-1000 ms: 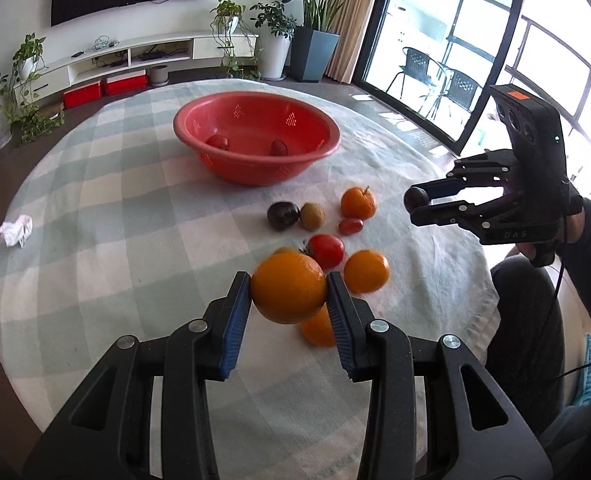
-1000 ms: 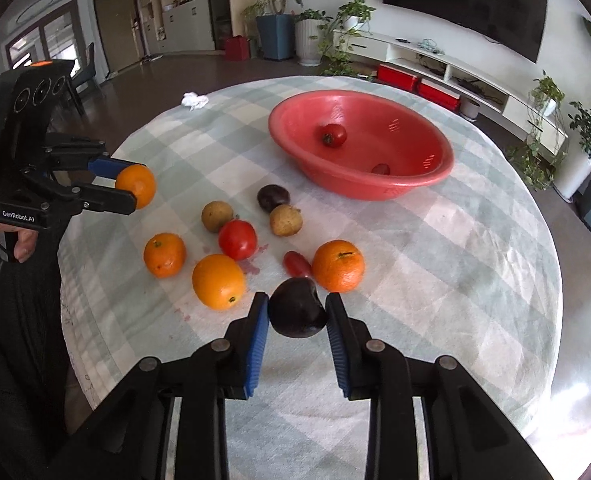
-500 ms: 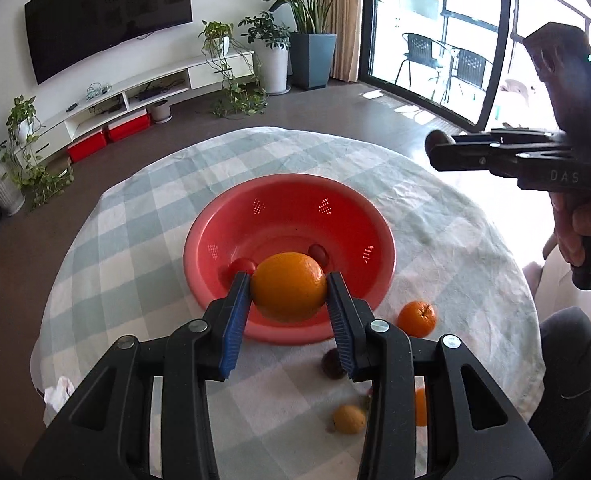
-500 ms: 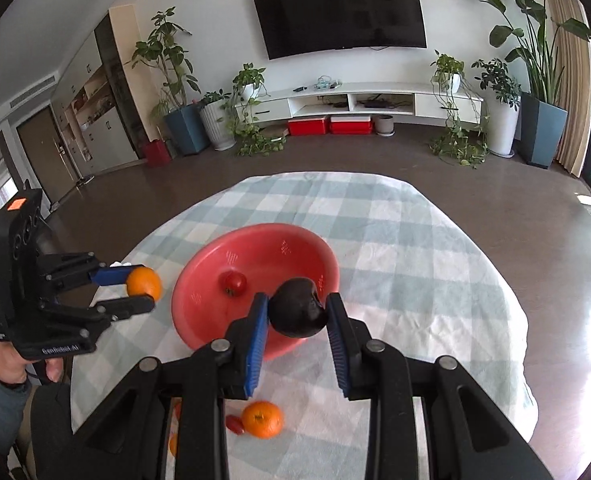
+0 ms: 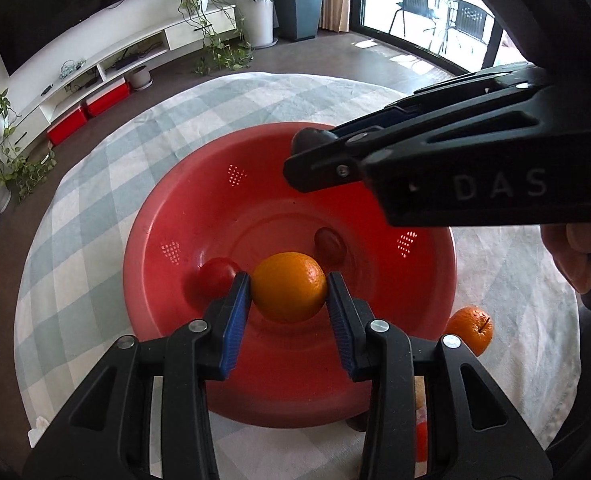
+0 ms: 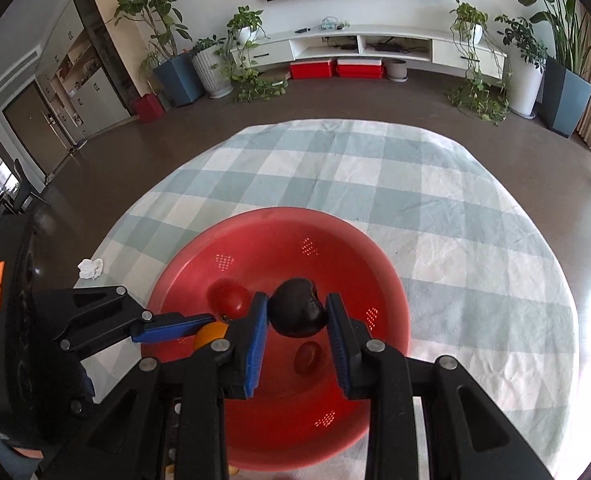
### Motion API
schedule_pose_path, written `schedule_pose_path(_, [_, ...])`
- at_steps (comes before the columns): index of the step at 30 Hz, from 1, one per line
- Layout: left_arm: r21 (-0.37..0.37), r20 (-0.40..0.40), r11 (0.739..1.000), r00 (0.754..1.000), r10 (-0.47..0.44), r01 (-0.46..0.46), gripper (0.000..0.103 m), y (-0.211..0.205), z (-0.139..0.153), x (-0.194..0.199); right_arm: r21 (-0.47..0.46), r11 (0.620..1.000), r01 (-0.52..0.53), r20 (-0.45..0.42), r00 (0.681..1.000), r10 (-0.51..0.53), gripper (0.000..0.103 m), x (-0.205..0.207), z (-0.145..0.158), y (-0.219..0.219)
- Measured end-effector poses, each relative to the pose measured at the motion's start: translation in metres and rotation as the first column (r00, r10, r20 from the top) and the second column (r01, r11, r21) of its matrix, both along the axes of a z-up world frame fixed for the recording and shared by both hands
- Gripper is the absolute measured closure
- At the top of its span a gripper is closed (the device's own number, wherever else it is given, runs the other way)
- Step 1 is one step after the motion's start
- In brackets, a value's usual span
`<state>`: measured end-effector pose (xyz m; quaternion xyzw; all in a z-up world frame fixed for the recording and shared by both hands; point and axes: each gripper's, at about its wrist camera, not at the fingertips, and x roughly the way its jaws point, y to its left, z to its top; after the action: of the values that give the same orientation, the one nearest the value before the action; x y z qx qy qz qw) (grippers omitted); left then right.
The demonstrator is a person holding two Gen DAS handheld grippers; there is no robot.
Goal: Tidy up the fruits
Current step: 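Lower the orange into the red bowl with the left tool while the right tool releases the plum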
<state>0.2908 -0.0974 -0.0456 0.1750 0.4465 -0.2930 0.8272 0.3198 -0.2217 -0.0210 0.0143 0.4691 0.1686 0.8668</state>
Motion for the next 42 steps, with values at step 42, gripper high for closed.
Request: schedule_pose_path(42, [-0.036, -0.027, 0.999, 0.999, 0.028, -0.029, 0.029, -0.002, -0.028, 0.034, -0.163, 0.987, -0.003, -0.034, 0.999, -0.003, 0.055, 0.018, -0.034, 0.021])
